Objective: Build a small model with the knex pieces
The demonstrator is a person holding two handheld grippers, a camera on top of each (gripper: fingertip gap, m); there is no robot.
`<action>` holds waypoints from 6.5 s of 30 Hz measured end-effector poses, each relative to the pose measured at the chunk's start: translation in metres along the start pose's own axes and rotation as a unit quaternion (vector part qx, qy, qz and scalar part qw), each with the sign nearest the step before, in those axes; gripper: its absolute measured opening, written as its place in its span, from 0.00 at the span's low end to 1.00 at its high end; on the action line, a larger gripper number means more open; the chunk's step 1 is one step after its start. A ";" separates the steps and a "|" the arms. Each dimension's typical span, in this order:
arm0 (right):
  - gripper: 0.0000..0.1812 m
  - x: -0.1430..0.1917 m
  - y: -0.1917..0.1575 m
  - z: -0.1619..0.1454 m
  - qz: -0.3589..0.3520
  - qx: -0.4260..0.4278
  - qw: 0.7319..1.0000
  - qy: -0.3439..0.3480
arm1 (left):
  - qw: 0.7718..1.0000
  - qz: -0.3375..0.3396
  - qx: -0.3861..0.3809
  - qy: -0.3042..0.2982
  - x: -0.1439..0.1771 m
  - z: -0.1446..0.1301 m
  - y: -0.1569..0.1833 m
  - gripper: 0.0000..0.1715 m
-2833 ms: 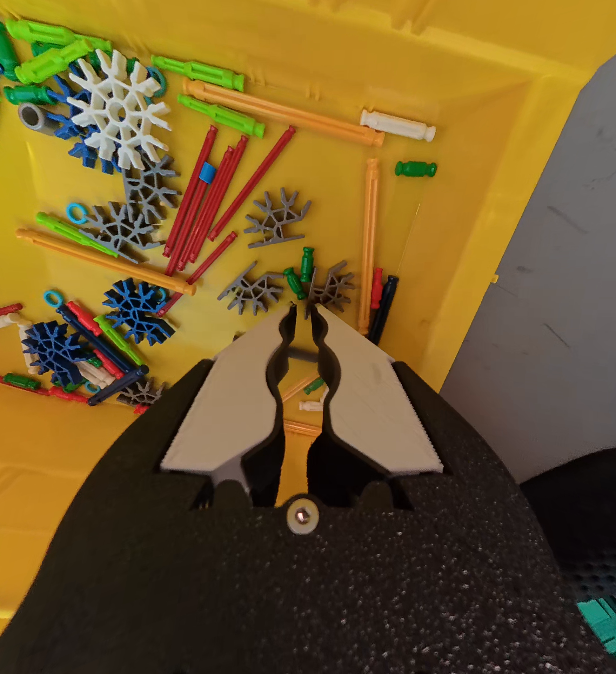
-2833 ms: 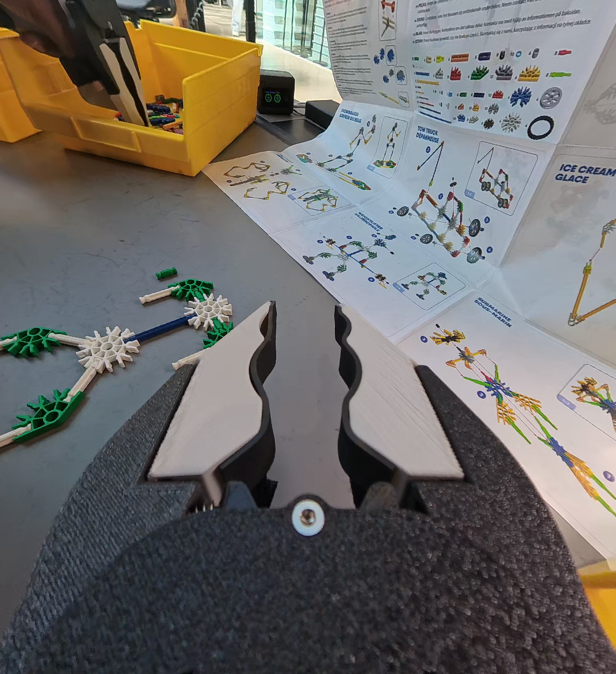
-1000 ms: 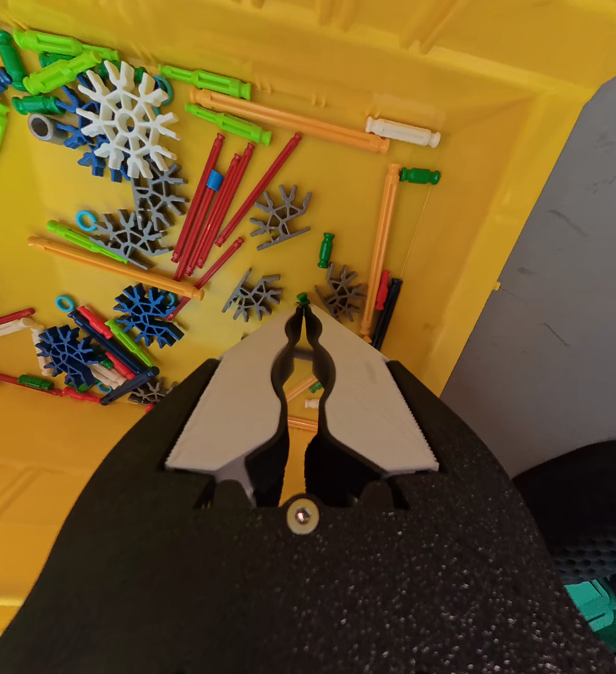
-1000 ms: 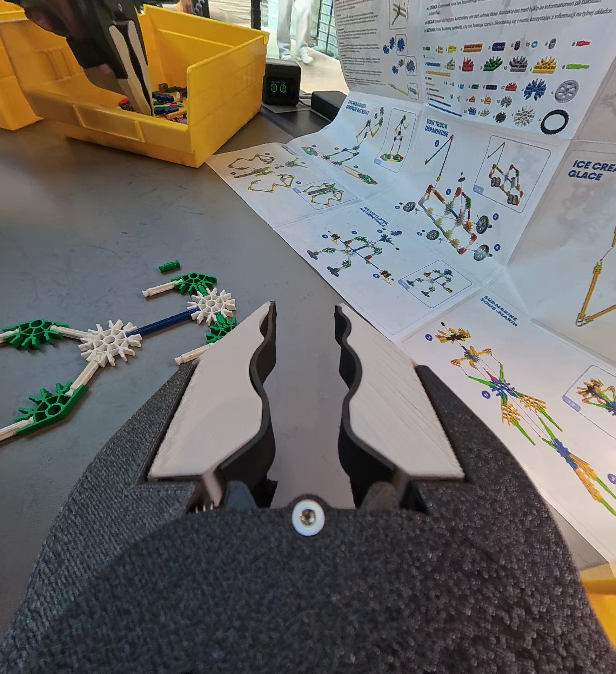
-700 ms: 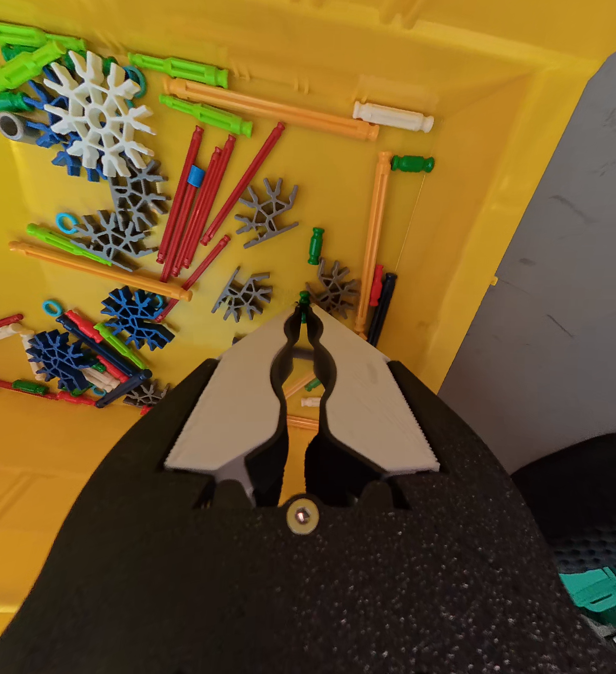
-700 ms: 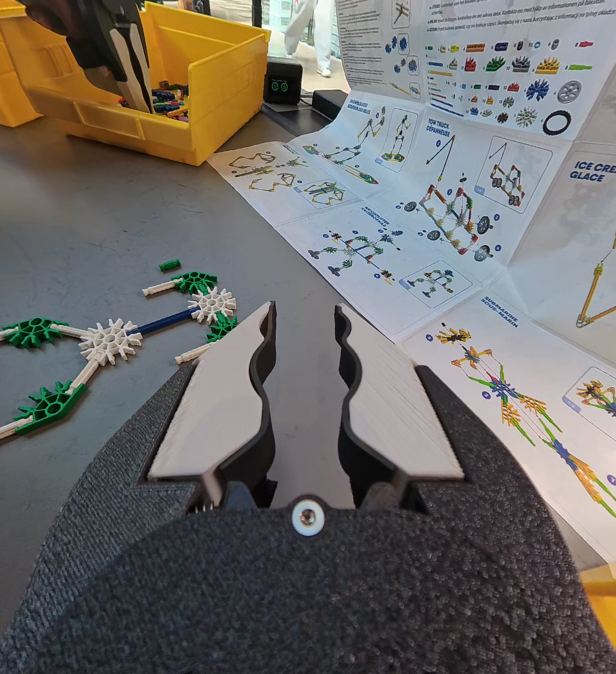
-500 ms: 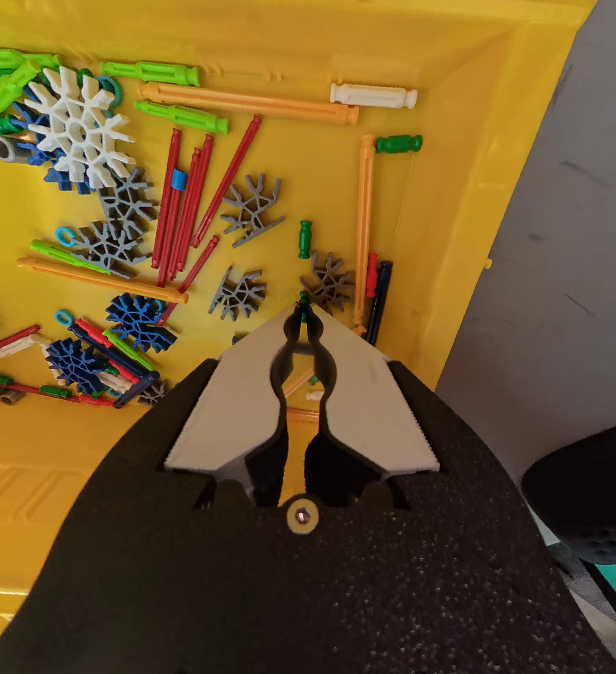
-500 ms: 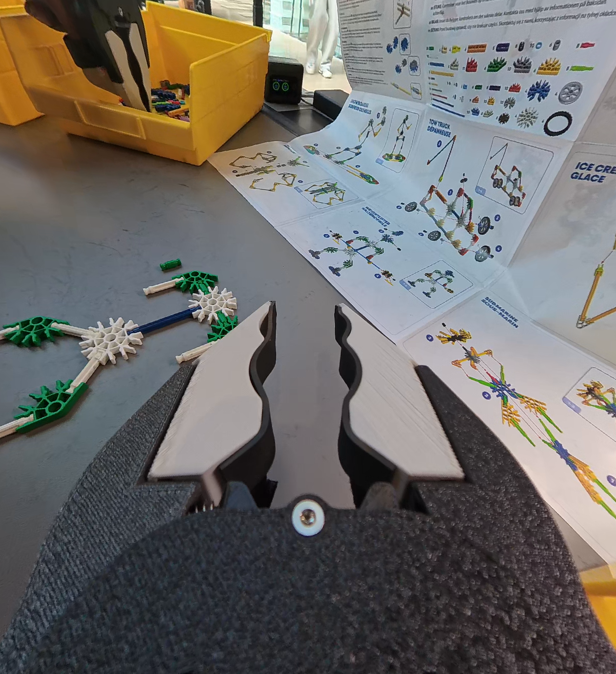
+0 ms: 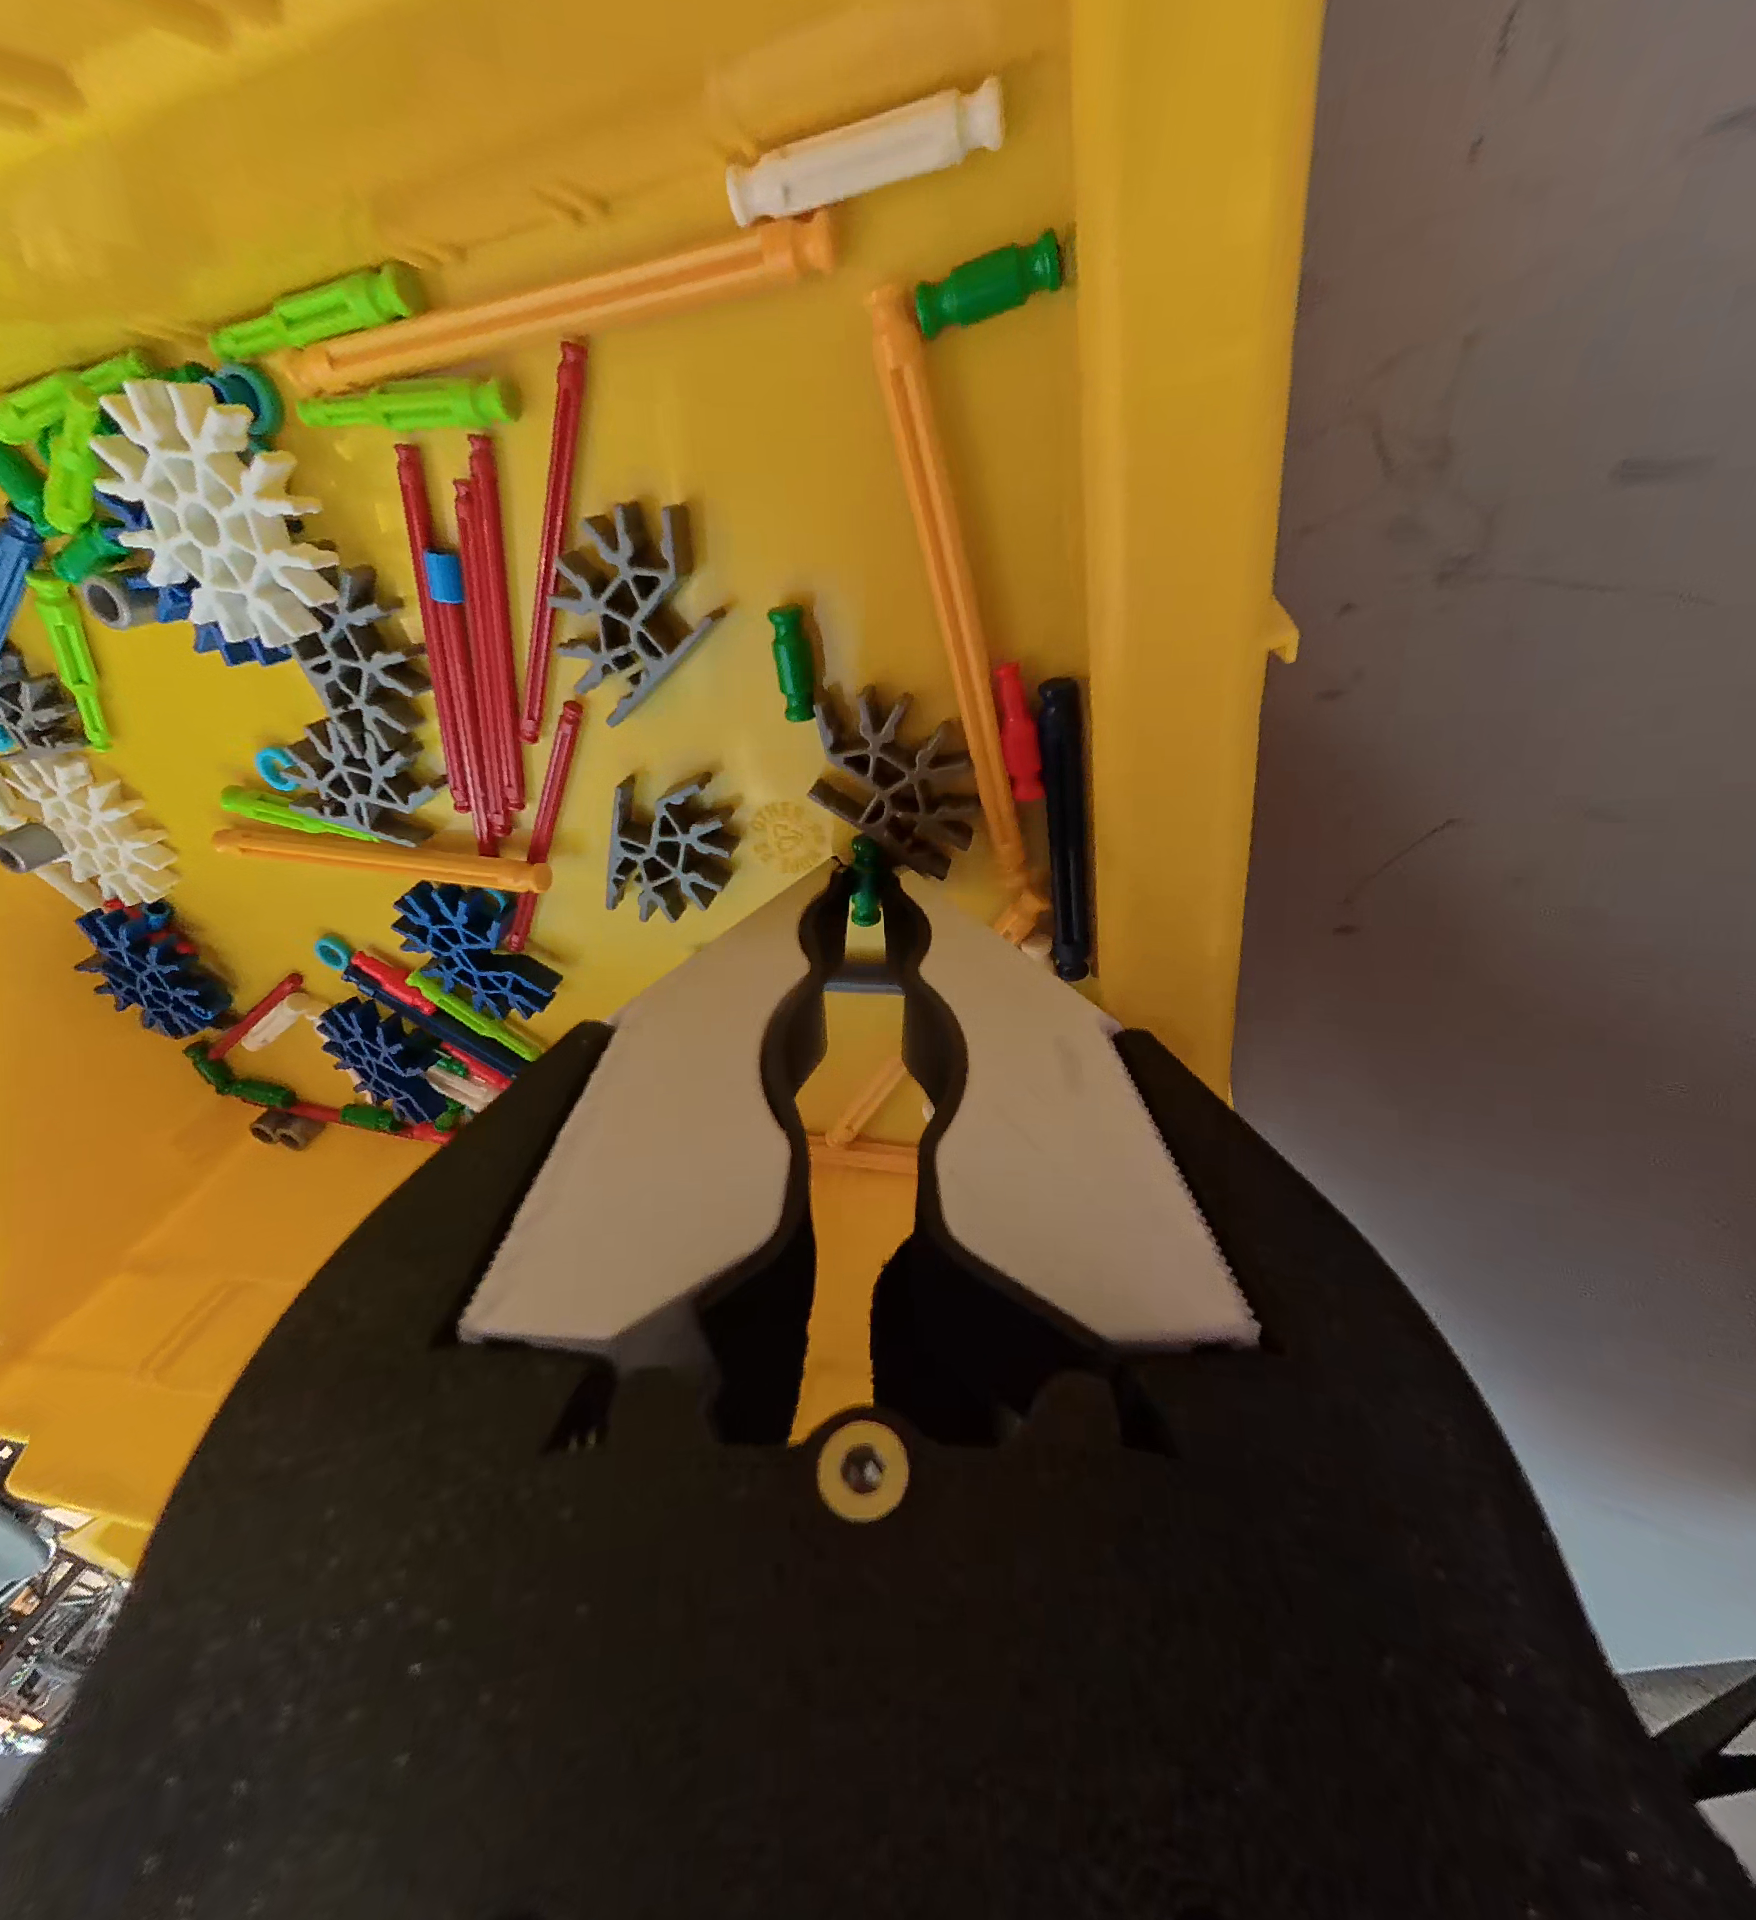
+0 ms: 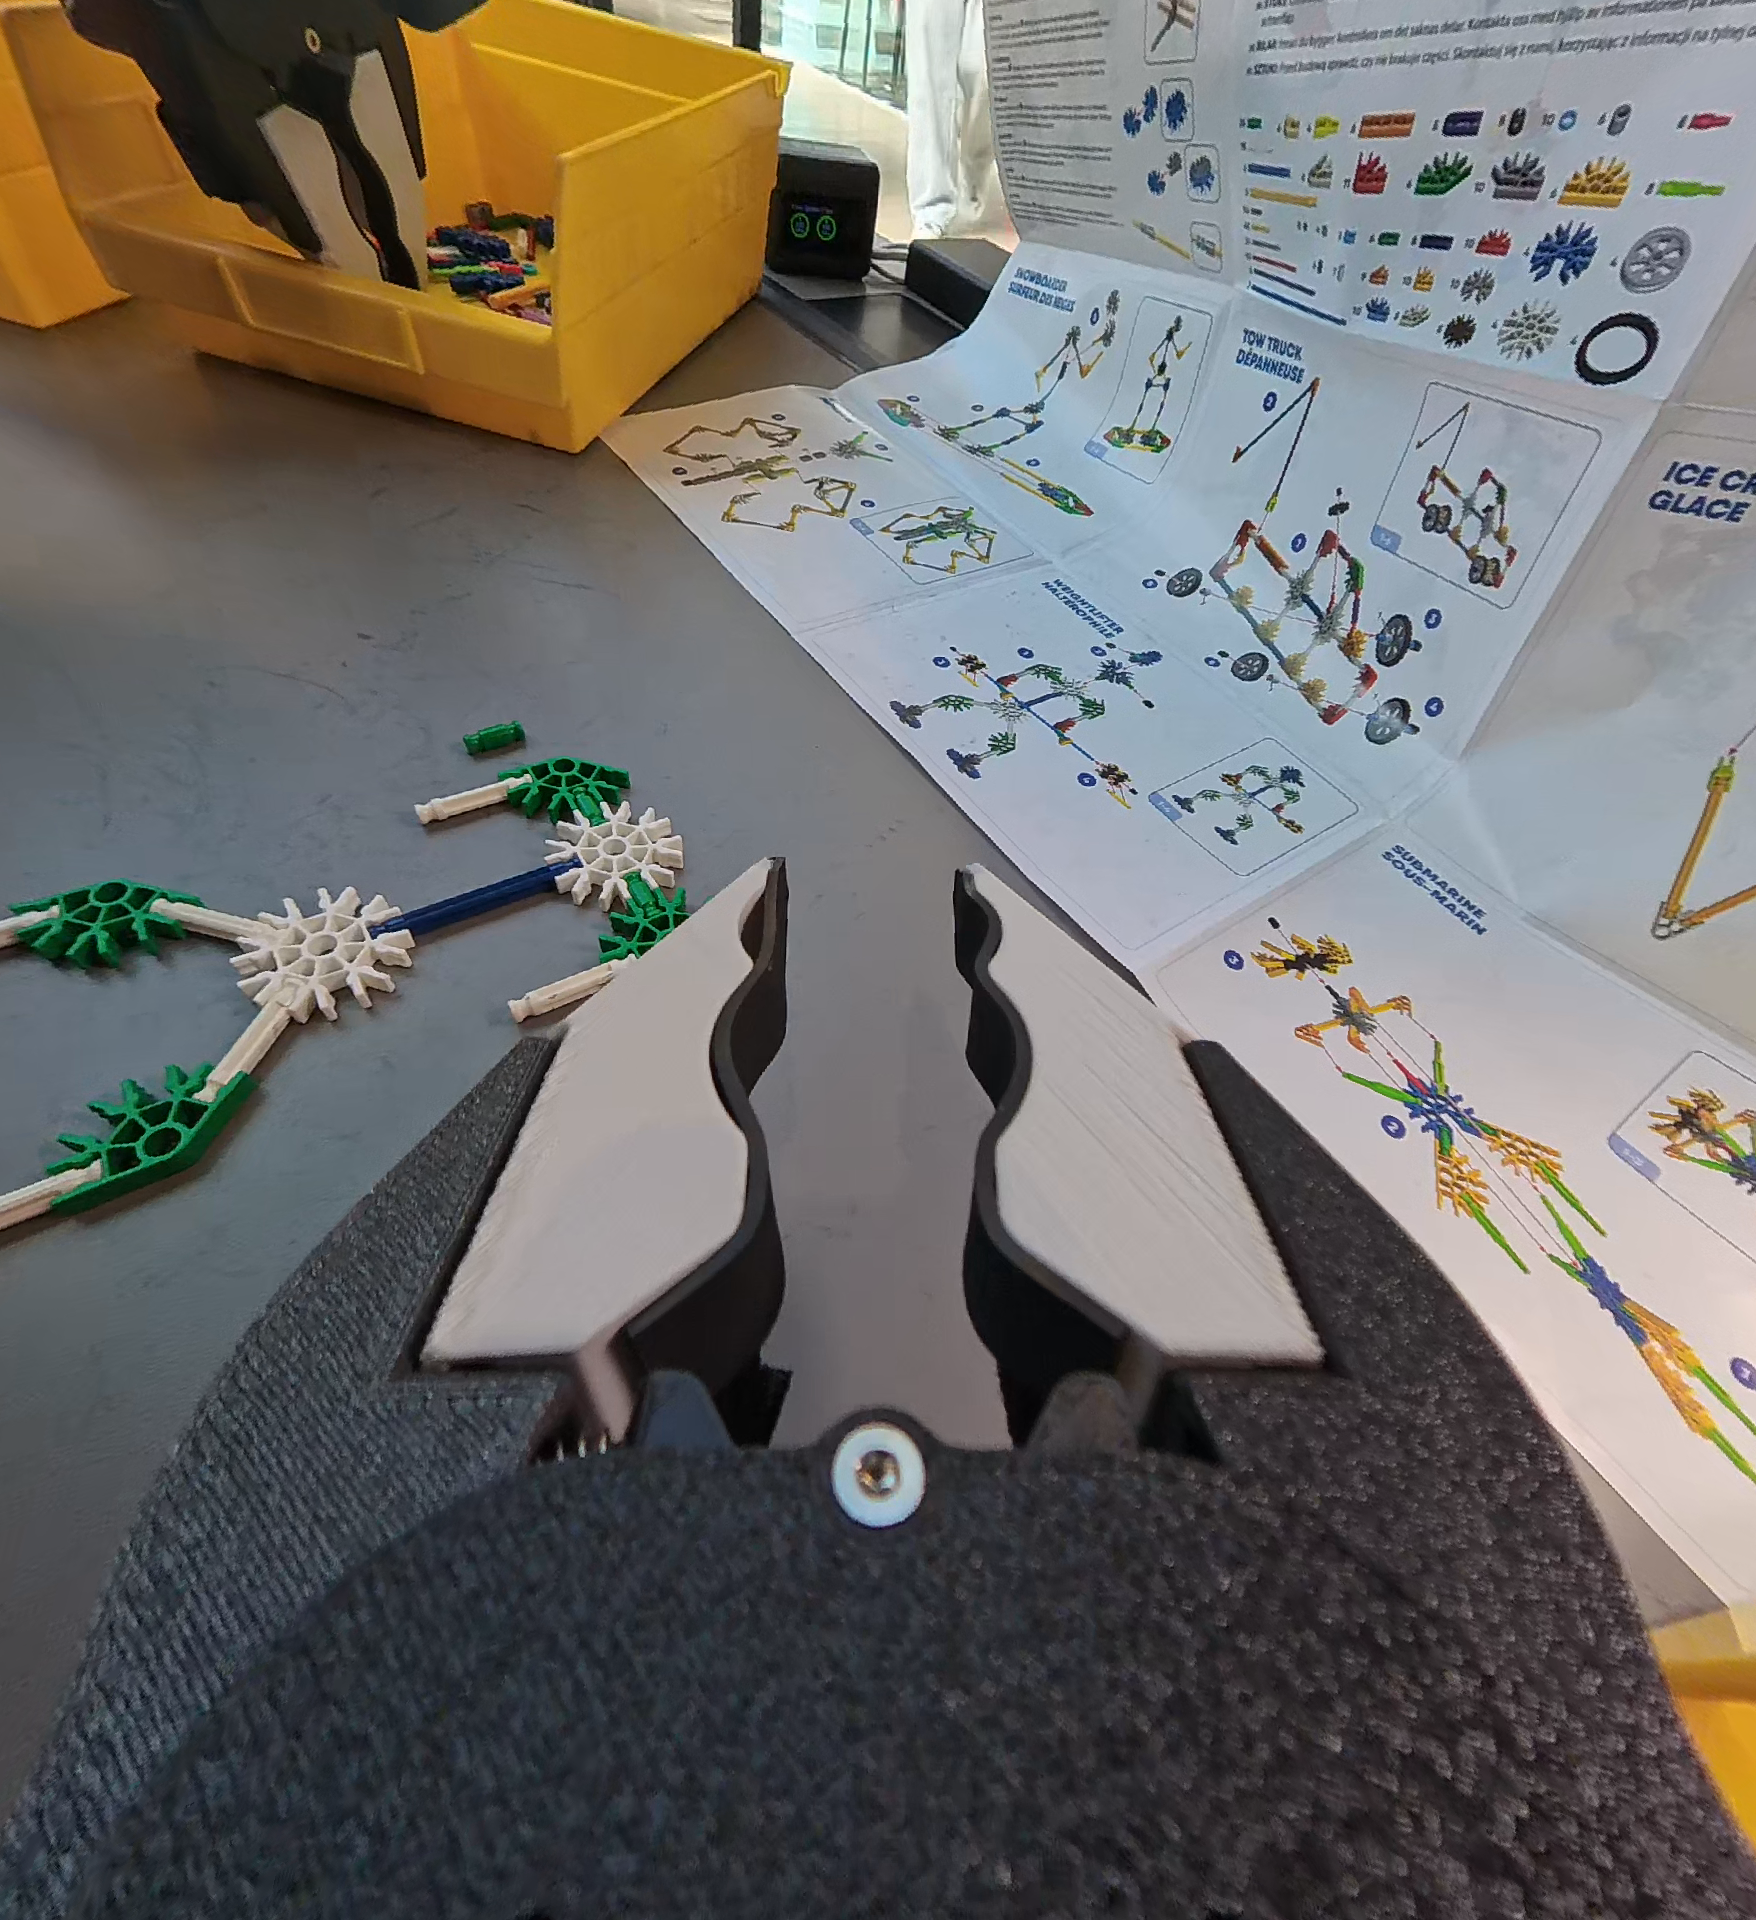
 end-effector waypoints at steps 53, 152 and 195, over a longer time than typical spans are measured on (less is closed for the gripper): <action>0.17 0.003 -0.005 -0.001 0.010 0.023 1.000 -0.005 | 0.927 -0.132 -0.179 0.301 0.122 0.229 0.143 0.07; 0.17 0.008 -0.094 0.026 0.135 0.164 0.975 0.061 | 0.639 -0.530 0.084 0.550 0.149 0.194 0.241 0.03; 0.33 -0.006 -0.005 -0.025 0.024 0.041 0.995 -0.088 | 0.744 -0.293 0.111 0.590 0.120 0.173 0.190 0.09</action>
Point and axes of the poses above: each gripper's, where its closed fingertips meet, x back along the fingers, z out of its top, y = z × x across the jaws, the point moved 4 cm from there along x, back along the fingers, and after that the axes turned 7 degrees about -y, right-handed, at the moved point
